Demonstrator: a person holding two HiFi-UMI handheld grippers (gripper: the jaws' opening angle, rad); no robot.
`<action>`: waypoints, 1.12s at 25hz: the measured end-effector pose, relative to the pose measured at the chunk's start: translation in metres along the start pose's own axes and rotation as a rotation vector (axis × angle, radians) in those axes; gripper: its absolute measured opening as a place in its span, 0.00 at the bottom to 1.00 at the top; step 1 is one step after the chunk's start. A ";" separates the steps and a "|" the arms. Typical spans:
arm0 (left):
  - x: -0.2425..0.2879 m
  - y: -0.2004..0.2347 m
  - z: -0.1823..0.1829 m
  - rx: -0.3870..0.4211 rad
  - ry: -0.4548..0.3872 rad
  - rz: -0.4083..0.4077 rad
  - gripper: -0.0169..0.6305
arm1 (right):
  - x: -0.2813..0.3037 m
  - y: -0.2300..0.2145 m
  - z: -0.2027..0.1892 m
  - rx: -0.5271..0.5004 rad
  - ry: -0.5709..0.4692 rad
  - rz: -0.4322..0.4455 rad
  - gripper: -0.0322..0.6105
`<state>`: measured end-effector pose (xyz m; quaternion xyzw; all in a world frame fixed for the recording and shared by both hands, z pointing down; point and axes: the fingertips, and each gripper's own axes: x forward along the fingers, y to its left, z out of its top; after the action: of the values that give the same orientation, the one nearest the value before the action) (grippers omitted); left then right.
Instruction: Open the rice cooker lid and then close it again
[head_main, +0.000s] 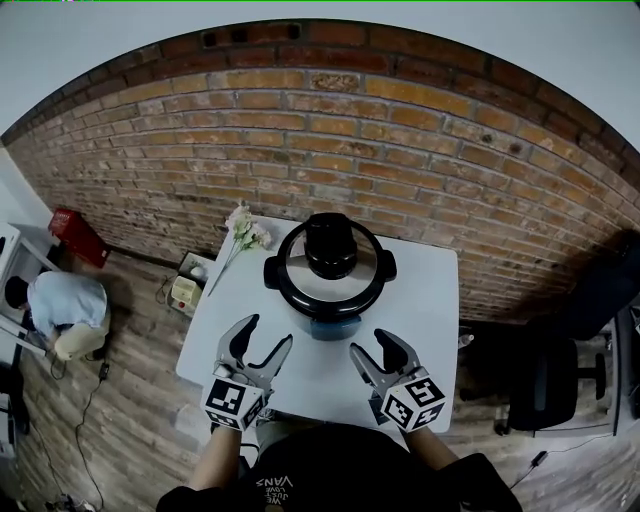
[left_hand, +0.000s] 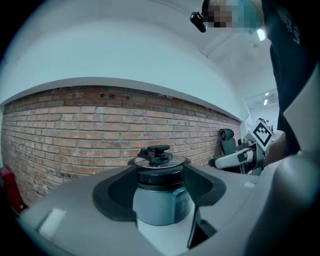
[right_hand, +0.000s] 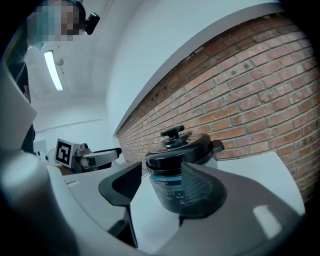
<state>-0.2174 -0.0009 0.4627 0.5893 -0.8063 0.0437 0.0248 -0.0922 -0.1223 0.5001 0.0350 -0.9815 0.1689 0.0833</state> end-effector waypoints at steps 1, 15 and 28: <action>-0.003 -0.004 -0.004 -0.001 0.005 0.004 0.48 | 0.000 0.001 -0.003 -0.006 0.008 0.005 0.44; -0.035 -0.045 -0.050 -0.067 0.054 0.049 0.06 | -0.006 0.012 -0.042 -0.083 0.108 0.036 0.12; -0.030 -0.067 -0.062 -0.055 0.095 0.009 0.03 | -0.017 0.007 -0.064 -0.084 0.170 0.038 0.06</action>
<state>-0.1450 0.0132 0.5248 0.5819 -0.8079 0.0494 0.0792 -0.0664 -0.0937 0.5549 -0.0017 -0.9776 0.1317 0.1644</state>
